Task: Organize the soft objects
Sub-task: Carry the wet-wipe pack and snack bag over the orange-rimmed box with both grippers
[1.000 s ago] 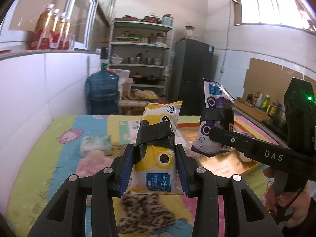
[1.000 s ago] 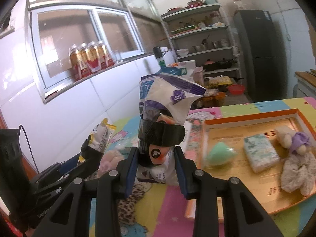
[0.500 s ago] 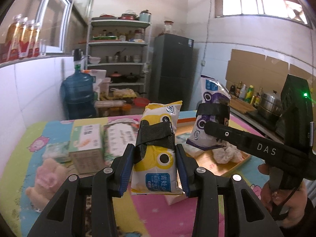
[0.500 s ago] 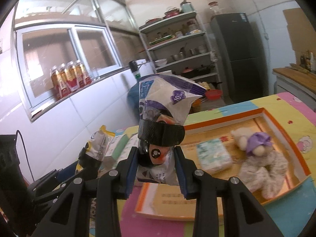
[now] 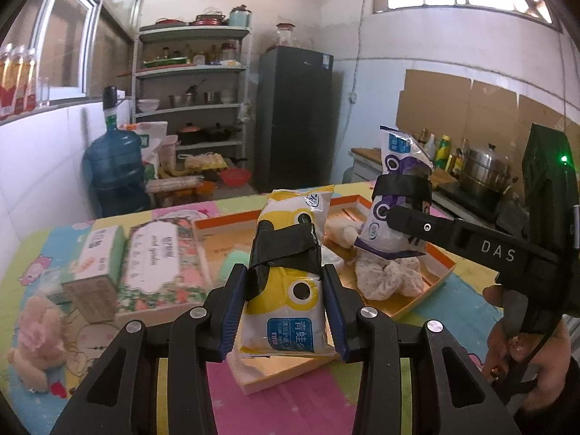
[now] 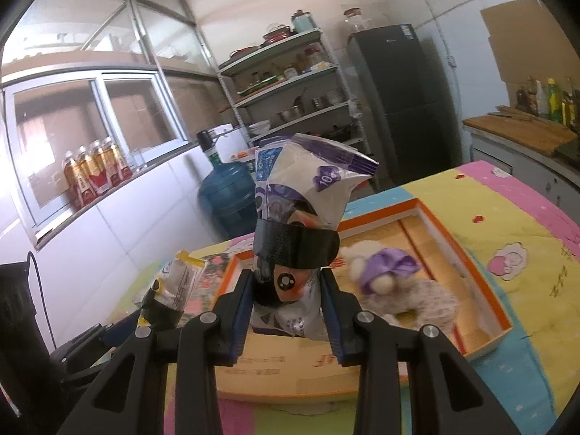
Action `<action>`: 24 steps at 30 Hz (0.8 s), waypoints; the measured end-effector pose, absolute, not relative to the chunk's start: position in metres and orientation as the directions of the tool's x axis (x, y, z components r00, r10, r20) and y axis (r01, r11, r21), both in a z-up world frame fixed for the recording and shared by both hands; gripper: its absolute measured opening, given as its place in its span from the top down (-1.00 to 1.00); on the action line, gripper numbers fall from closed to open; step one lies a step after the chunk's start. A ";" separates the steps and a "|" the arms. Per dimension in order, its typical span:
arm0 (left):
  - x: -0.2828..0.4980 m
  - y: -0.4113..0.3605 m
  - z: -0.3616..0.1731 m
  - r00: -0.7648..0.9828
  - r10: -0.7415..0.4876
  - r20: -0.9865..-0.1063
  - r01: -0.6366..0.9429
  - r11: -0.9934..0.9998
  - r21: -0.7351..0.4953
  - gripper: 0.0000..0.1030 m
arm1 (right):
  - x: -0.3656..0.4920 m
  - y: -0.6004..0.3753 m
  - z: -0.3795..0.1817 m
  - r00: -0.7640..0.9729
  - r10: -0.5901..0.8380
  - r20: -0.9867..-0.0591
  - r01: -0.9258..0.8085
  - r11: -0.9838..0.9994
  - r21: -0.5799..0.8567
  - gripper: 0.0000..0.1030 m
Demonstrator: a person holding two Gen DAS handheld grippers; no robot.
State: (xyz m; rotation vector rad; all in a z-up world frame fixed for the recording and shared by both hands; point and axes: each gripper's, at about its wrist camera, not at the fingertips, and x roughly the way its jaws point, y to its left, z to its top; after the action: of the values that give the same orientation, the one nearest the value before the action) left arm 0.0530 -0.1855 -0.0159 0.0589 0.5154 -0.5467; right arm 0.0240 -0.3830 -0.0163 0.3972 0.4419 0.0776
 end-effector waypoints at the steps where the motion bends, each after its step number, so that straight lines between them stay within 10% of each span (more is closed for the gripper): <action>1: 0.054 -0.189 -0.017 0.727 -0.483 -0.488 0.513 0.855 -0.080 0.17 | 0.024 -0.387 -0.018 0.902 0.155 -0.404 0.018 0.919 0.393 0.29; 24: 0.087 -0.243 -0.059 0.676 -0.433 -0.596 0.498 0.865 -0.063 0.17 | 0.040 -0.416 -0.058 0.831 0.203 -0.519 0.016 0.922 0.386 0.29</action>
State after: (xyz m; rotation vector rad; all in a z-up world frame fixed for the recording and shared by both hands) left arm 0.0871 -0.2433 -0.0591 0.1075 0.6417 -0.5250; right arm 0.0396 -0.4160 -0.0581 0.3898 0.5858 0.1022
